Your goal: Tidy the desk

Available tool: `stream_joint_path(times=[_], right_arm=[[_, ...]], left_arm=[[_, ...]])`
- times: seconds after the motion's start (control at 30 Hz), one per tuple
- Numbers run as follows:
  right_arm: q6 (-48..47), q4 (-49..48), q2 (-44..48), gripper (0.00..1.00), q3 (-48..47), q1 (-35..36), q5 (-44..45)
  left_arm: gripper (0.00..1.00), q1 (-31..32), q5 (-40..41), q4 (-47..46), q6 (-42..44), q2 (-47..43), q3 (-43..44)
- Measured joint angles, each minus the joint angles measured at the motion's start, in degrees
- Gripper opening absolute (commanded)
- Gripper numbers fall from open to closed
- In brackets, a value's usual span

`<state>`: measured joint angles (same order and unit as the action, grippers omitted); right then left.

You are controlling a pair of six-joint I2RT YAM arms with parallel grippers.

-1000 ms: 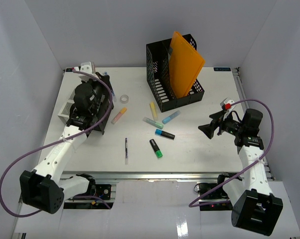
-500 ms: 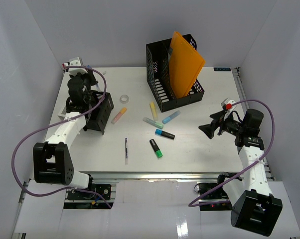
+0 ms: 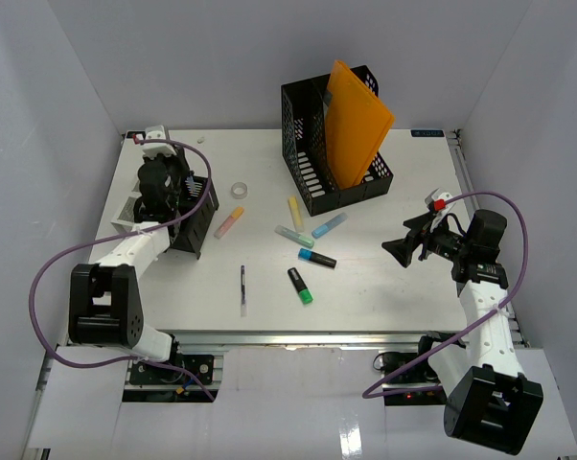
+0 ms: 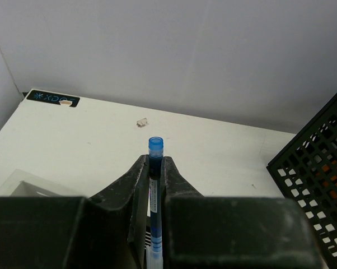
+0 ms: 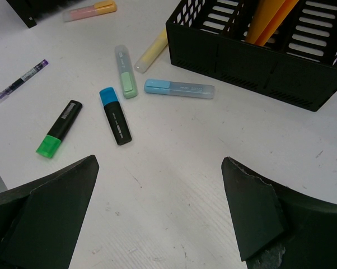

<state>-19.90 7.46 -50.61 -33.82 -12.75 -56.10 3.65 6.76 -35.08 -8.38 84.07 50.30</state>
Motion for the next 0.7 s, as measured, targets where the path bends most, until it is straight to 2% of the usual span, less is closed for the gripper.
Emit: stream_joint_path(times=[0.2,0.27,0.4,0.57,0.7], right_arm=[[0.0,0.0,0.0,0.97,0.0,0.0,0.0],[0.0,0.0,0.0,0.97,0.0,0.0,0.0],[0.0,0.0,0.0,0.97,0.0,-0.1,0.0],[0.0,0.0,0.0,0.97,0.0,-0.4,0.0],[0.0,0.0,0.0,0.98,0.0,-0.6,-0.1]], left_arm=[[0.00,-0.2,0.0,-0.6,0.0,0.0,-2.0],[0.05,-0.2,-0.1,-0.9,0.0,0.0,-2.3],[0.33,-0.2,-0.3,-1.5,-0.2,0.0,-3.5],[0.74,-0.3,-1.1,-2.0,-0.8,-0.9,-6.6],[0.92,-0.6,-2.6,-1.0,-1.5,-4.5,-9.2]])
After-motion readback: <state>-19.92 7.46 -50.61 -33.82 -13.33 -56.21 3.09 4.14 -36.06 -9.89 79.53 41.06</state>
